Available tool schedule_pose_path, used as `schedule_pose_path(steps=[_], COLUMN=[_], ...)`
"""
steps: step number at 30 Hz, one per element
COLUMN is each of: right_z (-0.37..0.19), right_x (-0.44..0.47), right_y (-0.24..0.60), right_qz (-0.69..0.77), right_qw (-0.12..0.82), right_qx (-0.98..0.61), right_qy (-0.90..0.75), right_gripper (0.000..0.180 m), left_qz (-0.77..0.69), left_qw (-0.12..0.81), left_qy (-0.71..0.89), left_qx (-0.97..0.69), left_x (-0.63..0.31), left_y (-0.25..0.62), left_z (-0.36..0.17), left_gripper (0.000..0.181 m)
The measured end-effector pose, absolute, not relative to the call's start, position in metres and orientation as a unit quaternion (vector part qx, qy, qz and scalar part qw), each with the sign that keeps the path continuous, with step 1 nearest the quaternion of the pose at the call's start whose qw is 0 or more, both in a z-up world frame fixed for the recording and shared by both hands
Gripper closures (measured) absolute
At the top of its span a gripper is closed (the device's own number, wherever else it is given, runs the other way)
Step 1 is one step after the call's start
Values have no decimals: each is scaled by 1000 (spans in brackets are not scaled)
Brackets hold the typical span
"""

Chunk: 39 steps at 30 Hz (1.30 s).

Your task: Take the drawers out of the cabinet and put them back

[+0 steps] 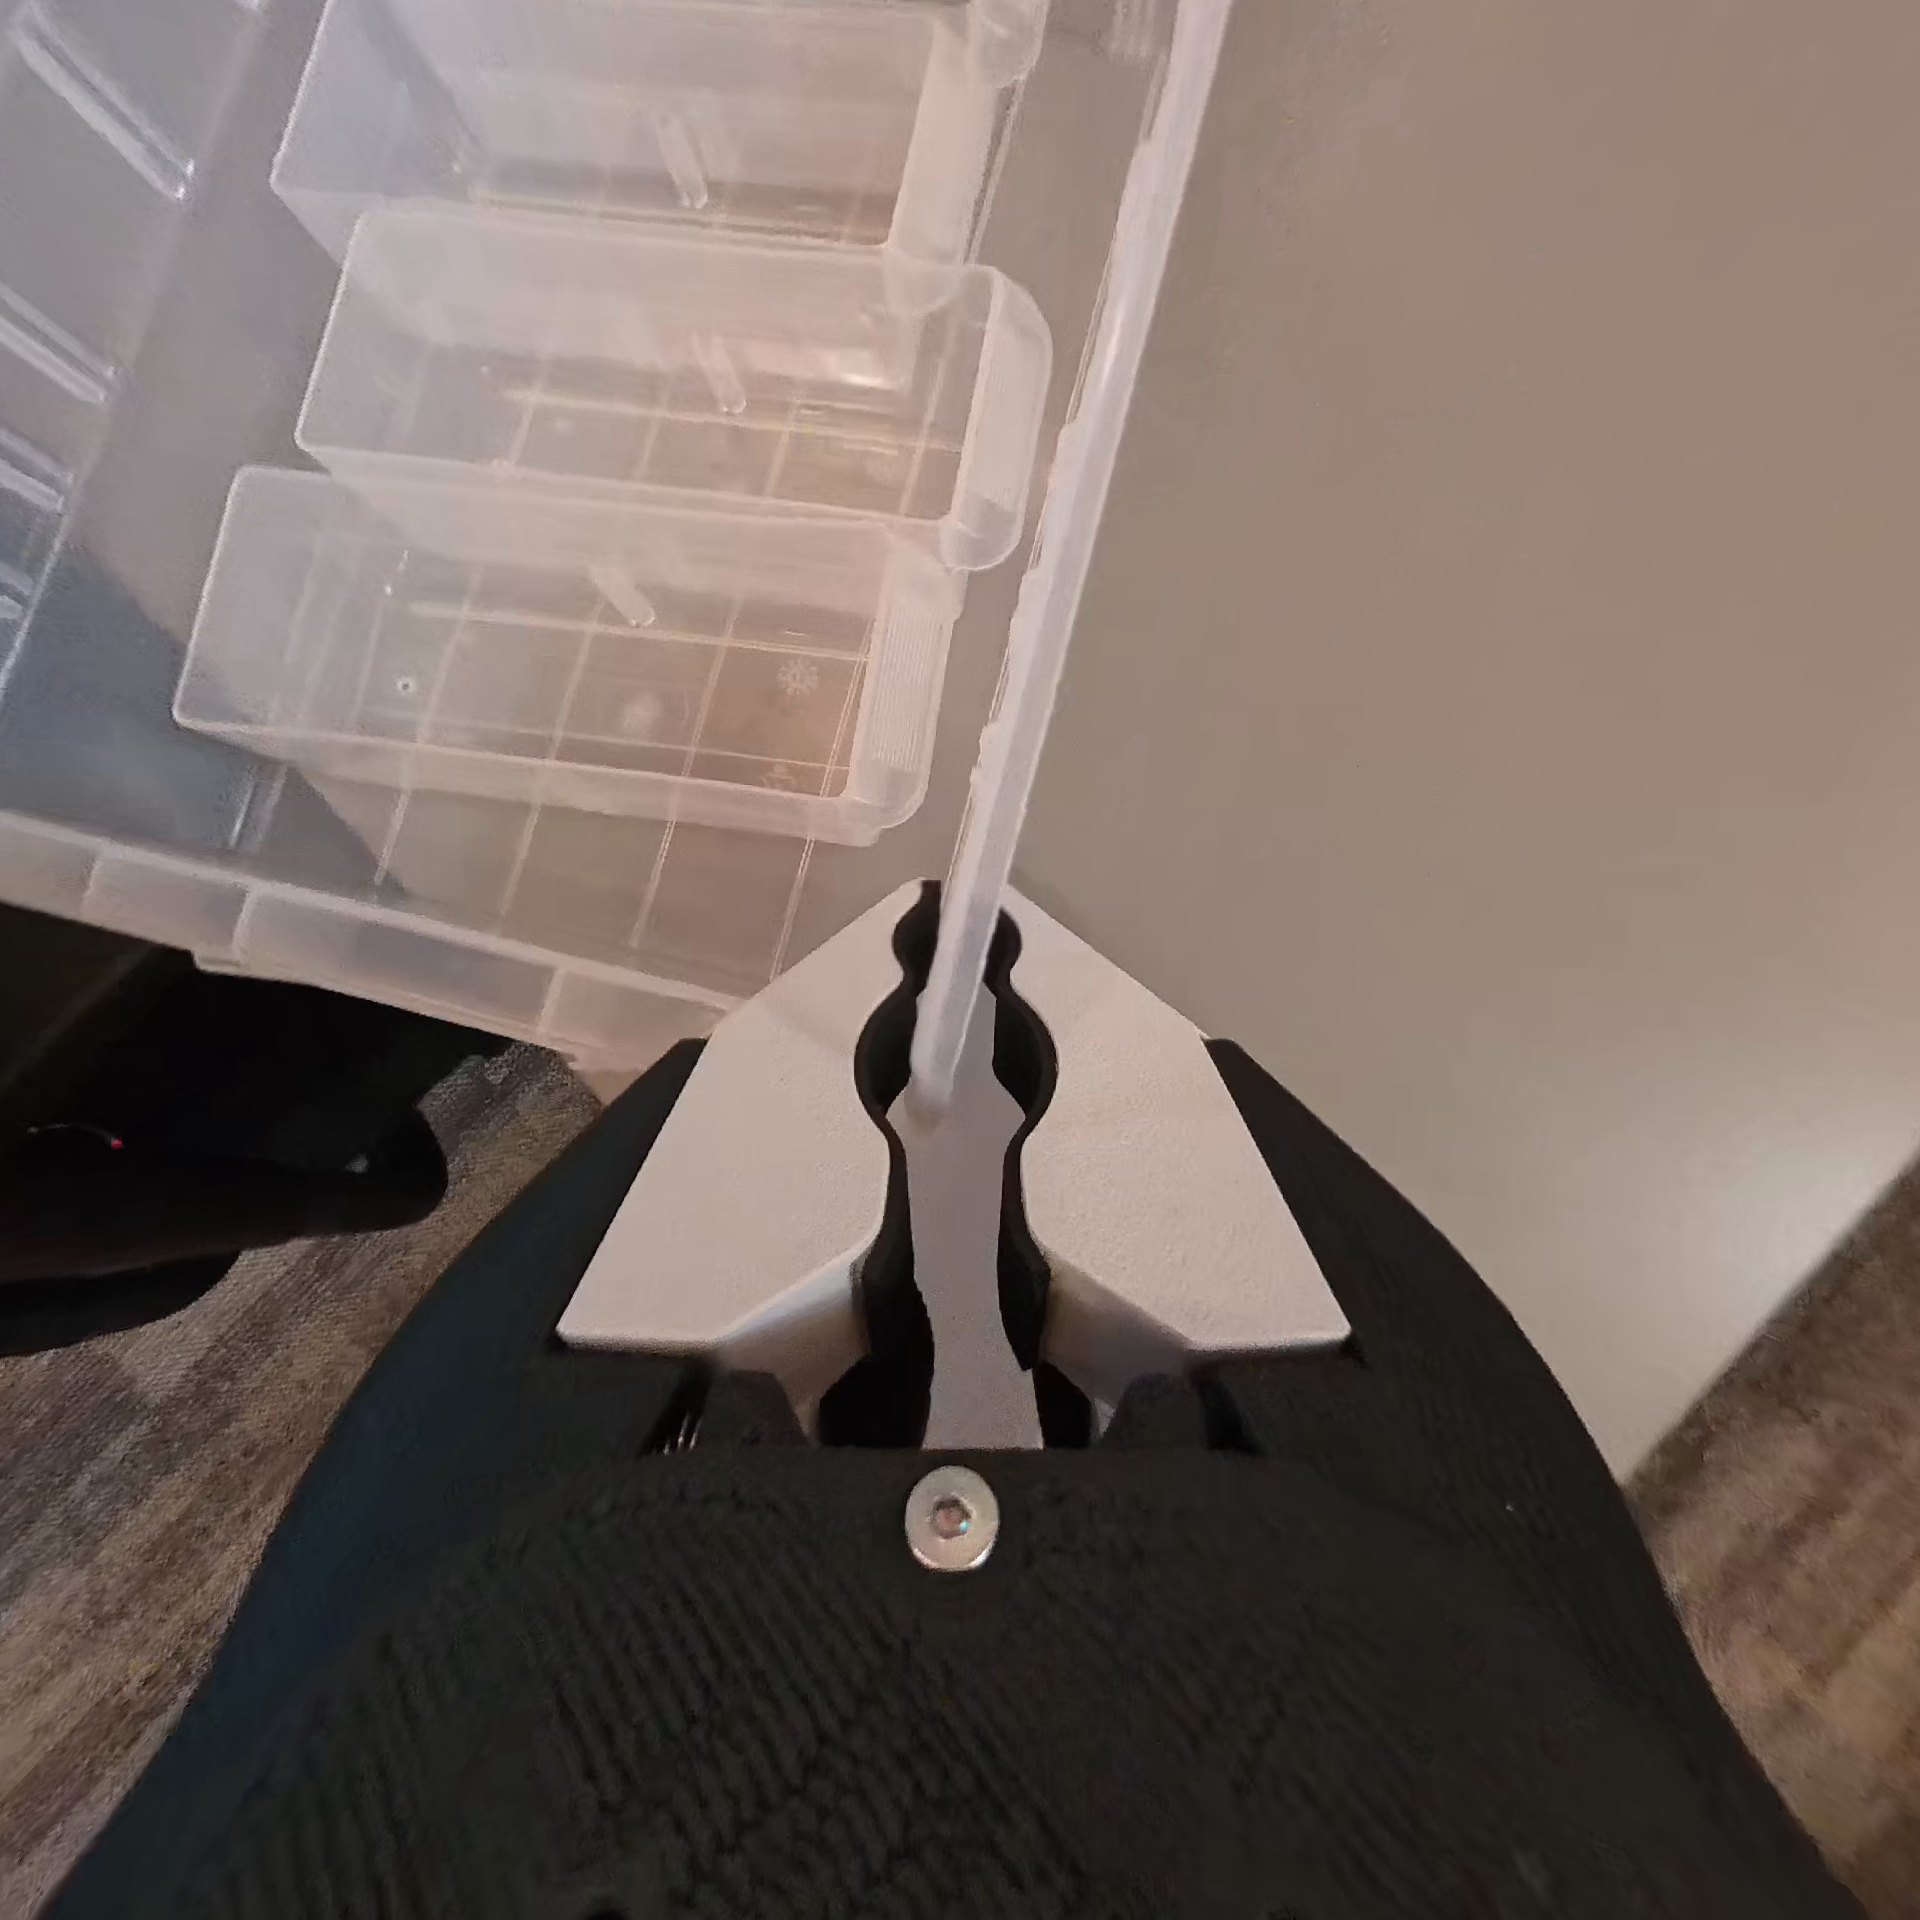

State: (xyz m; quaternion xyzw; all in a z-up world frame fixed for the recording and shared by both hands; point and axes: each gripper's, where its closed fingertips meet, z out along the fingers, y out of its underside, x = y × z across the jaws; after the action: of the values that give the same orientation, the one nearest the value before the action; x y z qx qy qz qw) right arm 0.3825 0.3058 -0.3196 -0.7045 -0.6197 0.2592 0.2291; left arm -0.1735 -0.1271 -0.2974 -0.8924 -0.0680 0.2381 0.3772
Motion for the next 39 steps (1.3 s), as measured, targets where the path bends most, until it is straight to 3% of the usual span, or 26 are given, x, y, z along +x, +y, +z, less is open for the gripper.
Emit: schedule_pose_path(steps=[13,26,30,33,39], right_z=[-319,-317,-287,-255,-214], right_x=[249,96,52,59,185], right_y=[255,170,137,147,262], right_qz=[323,346,441,493,414], right_qw=[175,186,200,264,517], right_qx=[-611,-640,-614,-603,-650], right_qy=[-701,-661,-624,-569,-371], right_gripper=[177,175,132,122,129], left_qz=[282,362,369,354,240], left_qw=[401,480,530,570,610], left_qy=[-73,53,140,218,379], left_qx=[-868,-797,-750,-709,-653], left_x=[-178,-149,-117,-76,43], left_y=[-156,-147,-110,-65,50], left_z=[-261,-91,-28,9,32], left_gripper=[174,176,176,176,176])
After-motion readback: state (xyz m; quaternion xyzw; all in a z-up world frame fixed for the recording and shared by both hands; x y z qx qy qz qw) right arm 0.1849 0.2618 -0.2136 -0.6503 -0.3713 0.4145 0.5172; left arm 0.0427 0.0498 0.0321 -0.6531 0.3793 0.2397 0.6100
